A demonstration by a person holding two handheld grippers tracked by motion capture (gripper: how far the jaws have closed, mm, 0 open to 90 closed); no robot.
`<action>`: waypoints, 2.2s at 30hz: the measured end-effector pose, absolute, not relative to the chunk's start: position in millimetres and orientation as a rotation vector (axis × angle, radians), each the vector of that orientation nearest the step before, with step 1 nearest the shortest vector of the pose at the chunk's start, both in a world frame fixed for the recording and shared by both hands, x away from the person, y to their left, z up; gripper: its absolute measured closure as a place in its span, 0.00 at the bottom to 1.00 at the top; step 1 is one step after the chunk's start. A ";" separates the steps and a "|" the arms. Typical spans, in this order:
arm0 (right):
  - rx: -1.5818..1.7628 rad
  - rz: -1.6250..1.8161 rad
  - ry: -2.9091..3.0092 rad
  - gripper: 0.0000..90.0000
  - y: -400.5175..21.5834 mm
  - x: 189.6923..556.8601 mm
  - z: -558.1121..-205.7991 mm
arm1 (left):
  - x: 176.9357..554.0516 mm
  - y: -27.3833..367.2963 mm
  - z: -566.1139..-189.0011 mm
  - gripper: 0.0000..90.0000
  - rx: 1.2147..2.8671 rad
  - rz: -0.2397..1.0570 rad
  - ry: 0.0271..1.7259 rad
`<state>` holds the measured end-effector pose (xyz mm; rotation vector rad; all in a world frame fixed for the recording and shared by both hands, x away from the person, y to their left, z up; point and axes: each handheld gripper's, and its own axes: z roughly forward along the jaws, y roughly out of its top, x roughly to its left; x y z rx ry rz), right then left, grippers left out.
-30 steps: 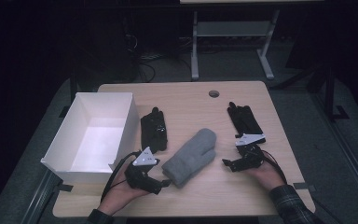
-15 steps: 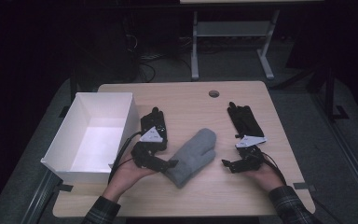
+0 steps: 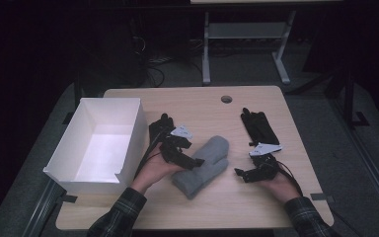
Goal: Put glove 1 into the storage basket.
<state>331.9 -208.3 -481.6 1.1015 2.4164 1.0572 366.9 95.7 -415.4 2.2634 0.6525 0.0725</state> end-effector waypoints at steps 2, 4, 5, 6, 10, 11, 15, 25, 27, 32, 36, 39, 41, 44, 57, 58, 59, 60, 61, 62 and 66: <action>1.099 1.057 2.414 0.15 -208.4 332.6 -481.8 | 369.8 88.5 -421.9 0.15 2.293 0.058 0.648; 1.100 1.057 2.414 0.15 -208.4 332.6 -481.8 | 371.1 83.8 -426.6 0.14 2.320 0.059 0.637; 1.099 1.056 2.414 0.15 -208.4 332.6 -481.8 | 371.1 83.8 -426.6 0.14 2.320 0.059 0.637; 1.099 1.056 2.414 0.15 -208.4 332.6 -481.8 | 371.1 78.5 -431.6 0.14 2.324 0.044 0.644; 1.099 1.055 2.414 0.15 -208.4 332.6 -481.8 | 371.8 74.8 -439.8 0.14 2.332 0.021 0.646; 1.099 1.056 2.414 0.15 -208.4 332.6 -481.8 | 372.7 75.3 -442.2 0.14 2.320 0.004 0.661; 1.097 1.056 2.413 0.15 -208.4 332.7 -481.8 | 377.6 79.5 -451.4 0.14 2.310 -0.076 0.679; 1.099 1.054 2.412 0.15 -208.3 333.0 -481.8 | 380.9 77.1 -461.0 0.17 2.339 -0.143 0.644; 1.100 1.055 2.410 0.15 -208.2 333.0 -481.9 | 380.9 76.8 -460.7 0.21 2.338 -0.160 0.627; 1.101 1.055 2.411 0.15 -208.2 333.0 -481.9 | 380.8 76.5 -461.1 0.42 2.322 -0.226 0.603; 1.100 1.055 2.410 0.15 -208.2 333.0 -481.9 | 383.0 79.2 -461.4 0.55 2.301 -0.303 0.603; 1.101 1.055 2.411 0.15 -208.2 332.9 -481.9 | 383.3 79.5 -460.7 0.68 2.302 -0.318 0.590; 1.100 1.055 2.411 0.15 -208.2 333.0 -481.9 | 383.0 79.3 -459.3 0.72 2.302 -0.323 0.599; 1.100 1.056 2.410 0.15 -208.2 333.0 -482.0 | 382.6 79.5 -458.2 0.77 2.301 -0.316 0.608; 1.102 1.056 2.410 0.15 -208.1 332.9 -481.9 | 375.4 90.7 -429.3 0.80 2.296 -0.200 0.628; 1.102 1.056 2.410 0.15 -208.1 332.9 -481.9 | 375.4 92.6 -424.7 0.80 2.288 -0.193 0.628; 1.102 1.056 2.410 0.15 -208.1 332.9 -481.9 | 375.2 93.7 -421.6 0.80 2.283 -0.183 0.634; 1.102 1.056 2.409 0.15 -208.1 332.9 -481.9 | 375.2 95.1 -417.5 0.80 2.275 -0.172 0.639; 1.102 1.056 2.410 0.15 -208.1 332.9 -481.9 | 375.5 97.0 -413.1 0.80 2.271 -0.158 0.638; 1.101 1.056 2.410 0.15 -208.1 333.0 -481.9 | 375.5 97.0 -413.1 0.80 2.271 -0.158 0.638; 1.100 1.056 2.410 0.15 -208.2 333.0 -481.9 | 376.6 102.8 -394.6 0.80 2.237 -0.135 0.646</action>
